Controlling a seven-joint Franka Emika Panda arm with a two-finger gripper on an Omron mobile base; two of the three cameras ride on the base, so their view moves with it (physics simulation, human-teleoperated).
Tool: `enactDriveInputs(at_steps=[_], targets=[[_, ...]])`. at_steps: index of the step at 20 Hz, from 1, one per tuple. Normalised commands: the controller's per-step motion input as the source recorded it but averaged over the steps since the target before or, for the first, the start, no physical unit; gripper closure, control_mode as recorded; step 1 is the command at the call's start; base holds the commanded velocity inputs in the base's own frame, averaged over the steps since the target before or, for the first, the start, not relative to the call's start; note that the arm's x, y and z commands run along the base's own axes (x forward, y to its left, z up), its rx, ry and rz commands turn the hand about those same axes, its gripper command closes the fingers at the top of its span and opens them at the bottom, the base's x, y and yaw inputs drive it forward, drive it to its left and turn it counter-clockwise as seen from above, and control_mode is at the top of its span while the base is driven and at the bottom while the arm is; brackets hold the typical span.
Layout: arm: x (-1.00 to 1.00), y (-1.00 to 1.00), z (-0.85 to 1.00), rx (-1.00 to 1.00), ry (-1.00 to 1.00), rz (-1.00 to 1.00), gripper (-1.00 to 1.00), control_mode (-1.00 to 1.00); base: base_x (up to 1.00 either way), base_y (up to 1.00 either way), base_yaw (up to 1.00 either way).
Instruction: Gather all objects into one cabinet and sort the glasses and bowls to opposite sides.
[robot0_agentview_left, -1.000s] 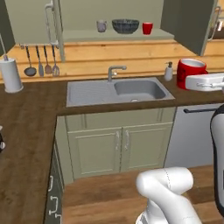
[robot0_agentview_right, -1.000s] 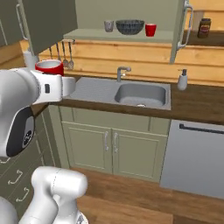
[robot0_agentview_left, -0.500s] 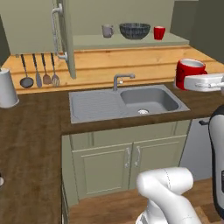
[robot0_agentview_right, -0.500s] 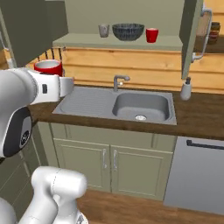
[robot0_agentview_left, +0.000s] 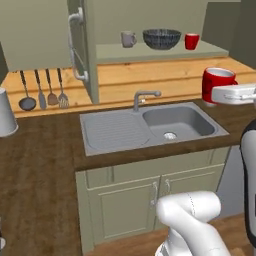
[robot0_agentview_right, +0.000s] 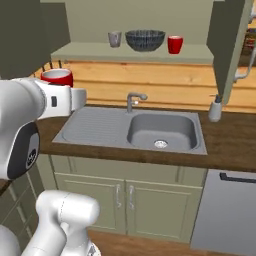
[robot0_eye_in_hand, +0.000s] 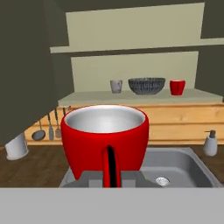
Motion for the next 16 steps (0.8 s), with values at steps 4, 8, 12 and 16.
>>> enactDriveInputs(at_steps=[4,8,12,16], targets=[[0.0,0.0,0.0,0.0,0.0,0.0,1.0,1.0,0.8,0.38,-0.09],[0.0,0.0,0.0,0.0,0.0,0.0,1.0,1.0,1.0,0.02,-0.01],[0.0,0.0,0.0,0.0,0.0,0.0,1.0,1.0,0.94,0.08,0.0],[0.0,0.0,0.0,0.0,0.0,0.0,1.0,1.0,0.9,0.21,-0.04]])
